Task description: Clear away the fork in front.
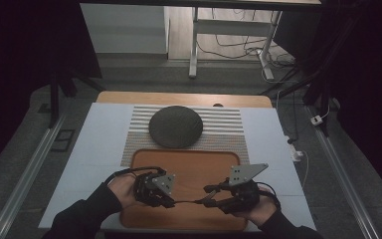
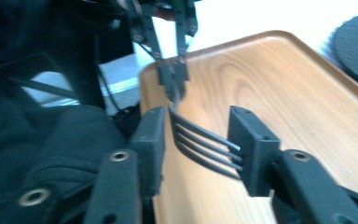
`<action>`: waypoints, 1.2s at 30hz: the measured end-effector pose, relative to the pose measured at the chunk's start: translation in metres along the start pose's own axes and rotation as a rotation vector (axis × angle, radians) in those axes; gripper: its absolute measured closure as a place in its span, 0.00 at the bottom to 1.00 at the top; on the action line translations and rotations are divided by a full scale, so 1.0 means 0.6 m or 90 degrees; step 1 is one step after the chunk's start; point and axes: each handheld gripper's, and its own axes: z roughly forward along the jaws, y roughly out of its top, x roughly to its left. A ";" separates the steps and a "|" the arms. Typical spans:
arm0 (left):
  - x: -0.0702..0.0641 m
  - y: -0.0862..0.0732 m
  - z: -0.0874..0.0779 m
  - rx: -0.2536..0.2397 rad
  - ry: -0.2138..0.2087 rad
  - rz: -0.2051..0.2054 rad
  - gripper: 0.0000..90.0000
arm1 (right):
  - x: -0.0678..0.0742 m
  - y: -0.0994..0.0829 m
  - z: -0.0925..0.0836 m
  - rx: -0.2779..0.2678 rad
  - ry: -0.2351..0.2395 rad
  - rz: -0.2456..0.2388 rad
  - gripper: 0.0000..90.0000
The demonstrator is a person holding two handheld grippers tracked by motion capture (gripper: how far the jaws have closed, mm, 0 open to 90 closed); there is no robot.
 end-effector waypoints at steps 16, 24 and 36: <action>-0.002 -0.024 -0.006 0.006 0.037 -0.092 0.96 | -0.003 -0.009 -0.008 0.022 -0.127 0.027 0.30; -0.002 -0.046 -0.014 0.005 0.063 -0.182 0.96 | 0.000 -0.022 -0.026 0.007 -0.185 0.066 0.14; -0.018 -0.087 -0.029 -0.028 0.104 -0.335 0.95 | 0.007 -0.059 -0.059 0.016 -0.268 0.104 0.02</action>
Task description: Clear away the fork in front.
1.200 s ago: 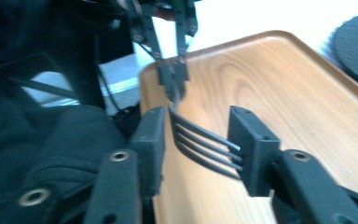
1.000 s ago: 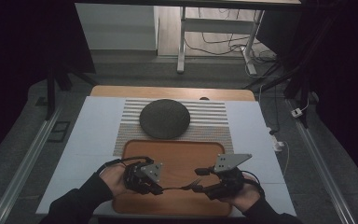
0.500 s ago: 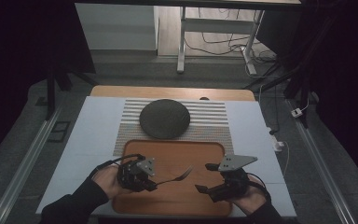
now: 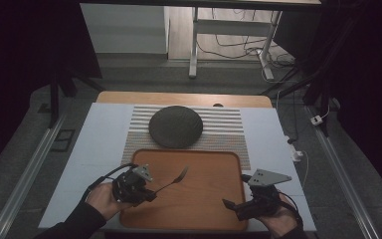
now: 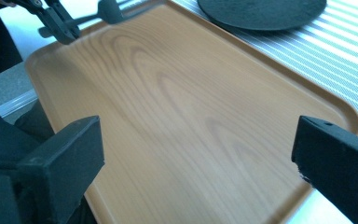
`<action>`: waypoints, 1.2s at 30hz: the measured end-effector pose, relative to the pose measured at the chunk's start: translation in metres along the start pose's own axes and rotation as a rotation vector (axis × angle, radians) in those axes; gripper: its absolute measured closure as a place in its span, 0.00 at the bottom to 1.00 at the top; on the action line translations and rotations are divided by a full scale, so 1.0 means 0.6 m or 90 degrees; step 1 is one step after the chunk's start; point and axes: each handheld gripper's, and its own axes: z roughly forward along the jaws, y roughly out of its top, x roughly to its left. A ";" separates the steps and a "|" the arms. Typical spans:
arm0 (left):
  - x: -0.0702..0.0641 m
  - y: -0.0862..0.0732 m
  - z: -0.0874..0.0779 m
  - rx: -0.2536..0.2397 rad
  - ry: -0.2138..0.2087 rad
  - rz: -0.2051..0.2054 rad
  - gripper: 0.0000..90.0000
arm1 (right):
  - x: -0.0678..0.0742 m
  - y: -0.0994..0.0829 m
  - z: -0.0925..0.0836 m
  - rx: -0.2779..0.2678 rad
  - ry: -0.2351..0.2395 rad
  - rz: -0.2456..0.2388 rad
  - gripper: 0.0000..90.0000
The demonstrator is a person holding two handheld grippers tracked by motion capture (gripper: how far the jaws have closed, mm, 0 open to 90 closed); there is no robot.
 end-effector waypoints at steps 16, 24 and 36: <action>0.023 -0.042 0.000 -0.007 0.063 -0.214 0.95 | -0.001 -0.042 -0.045 0.017 -0.085 0.023 0.00; 0.039 -0.043 0.027 0.031 0.072 -0.294 0.95 | -0.005 -0.056 -0.055 0.031 -0.105 0.033 0.00; 0.045 -0.041 0.045 0.068 0.067 -0.316 0.94 | -0.006 -0.059 -0.058 0.036 -0.111 0.036 0.00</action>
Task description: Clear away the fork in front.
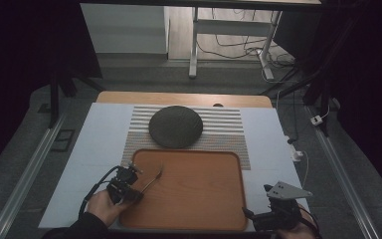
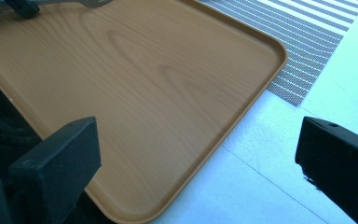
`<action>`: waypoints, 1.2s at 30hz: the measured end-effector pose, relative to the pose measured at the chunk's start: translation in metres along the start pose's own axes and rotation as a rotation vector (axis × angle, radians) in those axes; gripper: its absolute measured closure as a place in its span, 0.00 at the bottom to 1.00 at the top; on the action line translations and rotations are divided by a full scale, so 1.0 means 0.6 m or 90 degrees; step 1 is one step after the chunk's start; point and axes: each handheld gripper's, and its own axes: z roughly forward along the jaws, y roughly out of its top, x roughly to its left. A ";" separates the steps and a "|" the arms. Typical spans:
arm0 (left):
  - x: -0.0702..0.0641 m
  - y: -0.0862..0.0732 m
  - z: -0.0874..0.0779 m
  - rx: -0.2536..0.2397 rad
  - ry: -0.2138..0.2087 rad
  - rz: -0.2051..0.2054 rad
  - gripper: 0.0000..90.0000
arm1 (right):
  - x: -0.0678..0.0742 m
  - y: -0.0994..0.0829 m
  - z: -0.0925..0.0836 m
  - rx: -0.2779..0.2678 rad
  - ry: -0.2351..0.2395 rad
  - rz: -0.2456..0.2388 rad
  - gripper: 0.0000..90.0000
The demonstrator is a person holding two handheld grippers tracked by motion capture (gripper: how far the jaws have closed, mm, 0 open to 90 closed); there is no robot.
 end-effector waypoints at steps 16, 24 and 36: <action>0.012 0.013 -0.042 -0.112 -0.018 0.059 0.90 | -0.006 -0.005 -0.007 0.004 -0.004 0.030 0.00; 0.017 0.048 -0.038 -0.164 -0.029 0.107 0.98 | -0.005 -0.006 -0.007 0.011 -0.012 0.040 0.00; 0.028 0.093 0.004 -0.149 -0.021 0.111 0.98 | -0.007 -0.005 -0.006 0.018 -0.009 0.049 0.00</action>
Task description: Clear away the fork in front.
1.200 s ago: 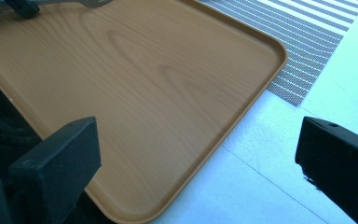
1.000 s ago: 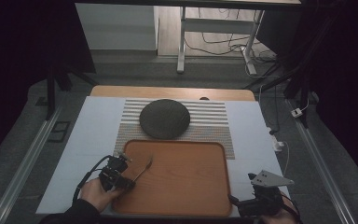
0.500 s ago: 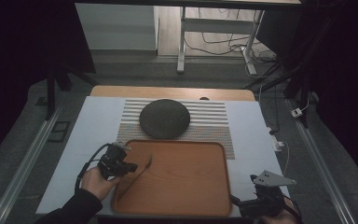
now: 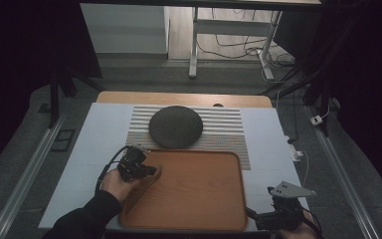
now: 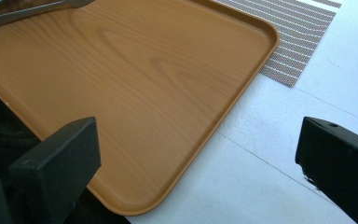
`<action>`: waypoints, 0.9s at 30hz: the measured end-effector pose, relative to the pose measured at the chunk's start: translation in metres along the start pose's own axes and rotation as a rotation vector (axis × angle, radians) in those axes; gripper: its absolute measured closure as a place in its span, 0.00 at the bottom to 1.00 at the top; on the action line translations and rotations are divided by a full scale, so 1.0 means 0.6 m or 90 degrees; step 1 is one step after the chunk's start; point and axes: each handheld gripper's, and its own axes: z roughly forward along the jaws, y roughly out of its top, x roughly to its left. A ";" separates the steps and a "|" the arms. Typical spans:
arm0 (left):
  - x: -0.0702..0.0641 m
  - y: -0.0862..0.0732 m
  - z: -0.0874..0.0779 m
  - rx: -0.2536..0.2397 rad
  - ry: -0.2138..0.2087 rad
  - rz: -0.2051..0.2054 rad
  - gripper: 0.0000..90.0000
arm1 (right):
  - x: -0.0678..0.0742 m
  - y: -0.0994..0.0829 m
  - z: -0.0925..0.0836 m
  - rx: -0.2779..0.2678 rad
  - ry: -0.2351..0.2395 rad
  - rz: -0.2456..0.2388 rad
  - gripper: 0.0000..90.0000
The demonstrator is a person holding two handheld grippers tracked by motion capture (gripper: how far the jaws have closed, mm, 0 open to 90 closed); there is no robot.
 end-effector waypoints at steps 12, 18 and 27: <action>-0.026 0.012 0.017 0.004 -0.031 0.031 0.98 | -0.001 0.000 0.001 0.008 0.001 0.002 0.00; -0.042 0.017 0.019 -0.007 -0.061 0.050 0.98 | -0.002 0.000 0.002 0.007 0.003 0.004 0.00; -0.065 0.016 0.056 0.048 -0.035 0.100 0.98 | -0.003 0.000 0.001 0.006 0.005 0.008 0.00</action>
